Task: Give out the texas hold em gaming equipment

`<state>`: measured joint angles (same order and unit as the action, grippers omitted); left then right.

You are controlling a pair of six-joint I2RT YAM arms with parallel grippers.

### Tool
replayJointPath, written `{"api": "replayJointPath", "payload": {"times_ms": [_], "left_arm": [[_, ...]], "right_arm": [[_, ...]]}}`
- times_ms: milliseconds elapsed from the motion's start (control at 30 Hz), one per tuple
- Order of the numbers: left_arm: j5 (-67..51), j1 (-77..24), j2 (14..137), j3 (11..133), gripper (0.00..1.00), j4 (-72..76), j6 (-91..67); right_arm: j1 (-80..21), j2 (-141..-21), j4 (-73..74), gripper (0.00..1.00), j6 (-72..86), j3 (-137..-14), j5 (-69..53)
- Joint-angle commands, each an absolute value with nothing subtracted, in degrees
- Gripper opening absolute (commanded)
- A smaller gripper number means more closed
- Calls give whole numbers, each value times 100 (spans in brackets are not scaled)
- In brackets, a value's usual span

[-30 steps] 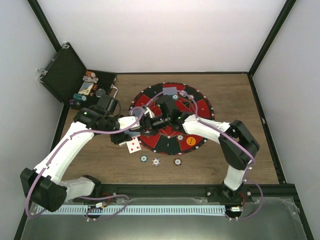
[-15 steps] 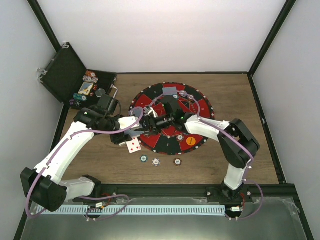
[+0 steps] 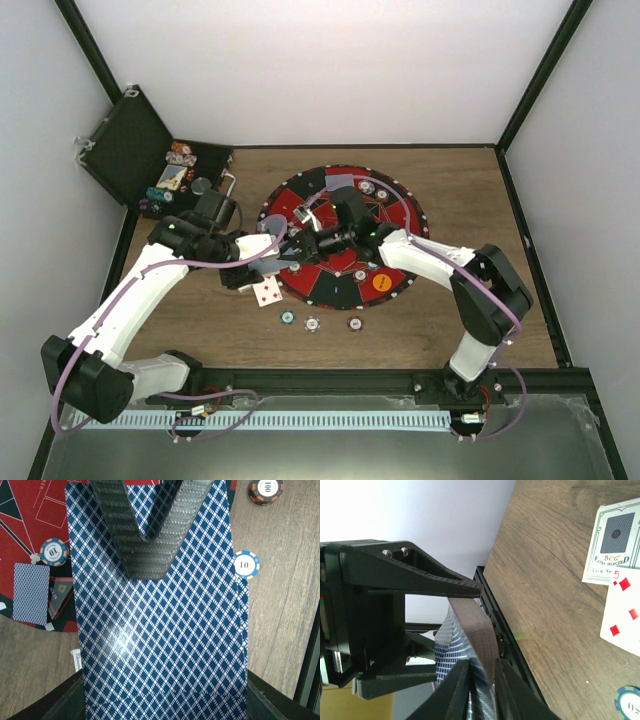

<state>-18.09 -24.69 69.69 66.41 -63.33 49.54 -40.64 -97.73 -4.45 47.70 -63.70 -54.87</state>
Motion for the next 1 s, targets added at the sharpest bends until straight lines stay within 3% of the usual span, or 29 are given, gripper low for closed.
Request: {"api": "replayJointPath", "payload": {"times_ms": [0, 133, 600, 967], "left_arm": [[-1995, -2465, 6854, 6670, 4, -6230, 5011], [-1987, -2470, 6871, 6673, 4, -6217, 5010], [-1899, -2468, 6886, 6662, 4, -6251, 5027], [-1906, -2467, 6862, 6686, 4, -6304, 5020]], "right_arm": [[-3973, -9566, 103, 12, 4648, -6434, -5157], [-3898, -9432, 307, 1, 4538, -6436, -5125], [-2613, -8873, 1054, 1, 3780, -5683, -5337], [-2201, -9385, 1758, 1, 2926, -5335, -4180]]}}
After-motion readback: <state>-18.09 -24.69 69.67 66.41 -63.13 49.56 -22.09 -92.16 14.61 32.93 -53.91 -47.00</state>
